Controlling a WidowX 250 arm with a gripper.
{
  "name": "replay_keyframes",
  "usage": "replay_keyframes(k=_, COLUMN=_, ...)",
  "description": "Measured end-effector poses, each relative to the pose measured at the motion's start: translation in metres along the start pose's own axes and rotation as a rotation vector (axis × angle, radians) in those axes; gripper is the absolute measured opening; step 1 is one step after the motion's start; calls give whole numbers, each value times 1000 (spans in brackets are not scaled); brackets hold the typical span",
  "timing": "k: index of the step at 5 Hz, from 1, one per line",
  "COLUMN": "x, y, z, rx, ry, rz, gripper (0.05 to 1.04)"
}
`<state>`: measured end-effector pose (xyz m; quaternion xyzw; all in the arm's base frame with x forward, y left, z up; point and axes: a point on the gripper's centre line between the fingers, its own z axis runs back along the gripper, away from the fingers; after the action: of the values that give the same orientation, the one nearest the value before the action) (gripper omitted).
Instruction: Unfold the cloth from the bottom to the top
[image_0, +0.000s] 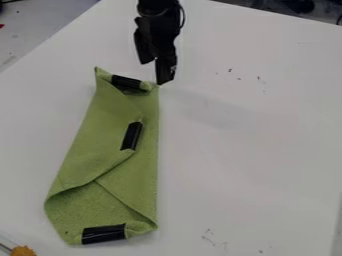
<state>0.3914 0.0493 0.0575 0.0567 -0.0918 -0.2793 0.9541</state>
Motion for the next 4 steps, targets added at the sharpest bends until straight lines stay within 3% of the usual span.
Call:
replay_keyframes(k=2, x=-13, y=-2, z=-4, rx=-53, ry=-19, rz=36, gripper=1000)
replay_keyframes(k=4, x=-9, y=18, z=-41, rx=-89, ry=-22, rz=21, gripper=1000)
